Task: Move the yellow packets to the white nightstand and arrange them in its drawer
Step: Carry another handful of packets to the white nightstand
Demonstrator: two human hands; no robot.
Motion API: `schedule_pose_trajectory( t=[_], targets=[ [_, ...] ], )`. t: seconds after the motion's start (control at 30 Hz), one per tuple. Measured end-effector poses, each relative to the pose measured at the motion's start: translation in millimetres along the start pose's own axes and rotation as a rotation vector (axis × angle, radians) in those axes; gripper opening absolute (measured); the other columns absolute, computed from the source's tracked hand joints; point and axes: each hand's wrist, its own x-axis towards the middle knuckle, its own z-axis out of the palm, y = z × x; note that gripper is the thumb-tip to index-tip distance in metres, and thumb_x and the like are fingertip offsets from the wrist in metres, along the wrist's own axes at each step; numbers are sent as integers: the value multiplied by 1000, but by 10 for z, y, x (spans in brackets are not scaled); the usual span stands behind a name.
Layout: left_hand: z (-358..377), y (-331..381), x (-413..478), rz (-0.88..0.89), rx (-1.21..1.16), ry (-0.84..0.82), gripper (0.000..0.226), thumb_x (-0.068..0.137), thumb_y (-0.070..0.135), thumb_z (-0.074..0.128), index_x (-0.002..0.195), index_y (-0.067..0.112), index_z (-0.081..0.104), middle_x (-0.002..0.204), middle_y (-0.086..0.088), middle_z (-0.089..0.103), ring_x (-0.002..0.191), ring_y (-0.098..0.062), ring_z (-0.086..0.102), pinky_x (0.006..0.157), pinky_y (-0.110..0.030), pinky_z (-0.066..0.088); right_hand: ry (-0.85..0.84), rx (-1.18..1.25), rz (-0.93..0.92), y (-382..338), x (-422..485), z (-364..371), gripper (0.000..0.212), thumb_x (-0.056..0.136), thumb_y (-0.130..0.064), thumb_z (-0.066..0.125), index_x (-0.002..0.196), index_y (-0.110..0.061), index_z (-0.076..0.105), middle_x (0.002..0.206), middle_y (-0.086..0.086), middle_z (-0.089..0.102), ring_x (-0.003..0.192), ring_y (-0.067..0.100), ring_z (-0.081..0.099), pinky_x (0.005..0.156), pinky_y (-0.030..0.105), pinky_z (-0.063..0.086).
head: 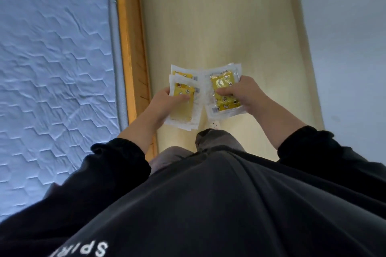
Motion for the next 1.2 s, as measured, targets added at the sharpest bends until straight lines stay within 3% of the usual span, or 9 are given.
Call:
schedule_pose_trajectory(
  t=[0.13, 0.23, 0.37, 0.57, 0.7, 0.87, 1.0, 1.2],
  targets=[
    [-132, 683, 473, 1, -95, 53, 16, 85, 13, 70, 99, 19, 65, 87, 5, 73, 76, -11, 72, 61, -27, 56, -23, -83, -57, -868, 473, -120, 42, 65, -11, 85, 97, -5, 59, 93, 13, 66, 82, 27, 66, 79, 40, 55],
    [-372, 1078, 874, -6, -128, 86, 23, 84, 14, 72, 105, 16, 65, 94, 2, 73, 78, -13, 72, 59, -26, 56, -36, -102, -78, -1431, 866, -73, 41, 66, -9, 83, 101, -3, 62, 93, 11, 68, 79, 24, 66, 75, 36, 56],
    [-787, 1645, 1549, 0, -144, 86, 20, 85, 13, 70, 103, 17, 64, 85, 7, 72, 68, -7, 71, 51, -21, 54, -34, -119, -86, -2195, 1475, 161, 43, 67, -9, 83, 104, -1, 63, 94, 10, 69, 77, 21, 67, 69, 30, 55],
    [-1539, 2685, 2558, -13, -64, 68, 21, 82, 16, 74, 102, 19, 66, 95, 2, 73, 83, -17, 71, 70, -34, 58, -3, -84, -84, -3456, 2203, 554, 27, 69, -7, 82, 76, -16, 57, 76, -2, 63, 65, 11, 61, 53, 21, 46],
    [-1926, 3339, 3036, 18, -45, 60, 18, 83, 15, 73, 98, 23, 65, 92, 5, 72, 79, -12, 71, 60, -26, 55, -8, -81, -79, -4190, 2594, 737, 27, 69, -8, 82, 85, -11, 61, 78, 0, 64, 67, 11, 62, 57, 23, 49],
    [-2211, 3957, 3594, 12, -38, 64, 21, 83, 16, 73, 102, 22, 65, 98, 2, 72, 85, -15, 71, 69, -31, 57, -39, -38, -85, -4993, 3143, 794, 25, 69, -4, 82, 76, -15, 60, 76, -1, 66, 67, 12, 65, 59, 24, 52],
    [-2376, 4446, 4170, -16, -50, 102, 23, 83, 17, 72, 105, 21, 64, 102, 0, 72, 88, -18, 71, 75, -38, 58, -71, -64, -80, -5617, 3768, 761, 26, 69, -5, 82, 89, -11, 65, 84, 3, 69, 73, 17, 68, 65, 27, 54],
    [-2556, 5246, 5069, -23, -136, 204, 23, 84, 17, 72, 105, 20, 63, 101, 2, 72, 87, -15, 71, 74, -35, 57, -122, -173, -77, -6630, 4745, 670, 37, 68, -5, 82, 100, -4, 63, 95, 9, 68, 80, 21, 66, 62, 26, 52]
  ],
)
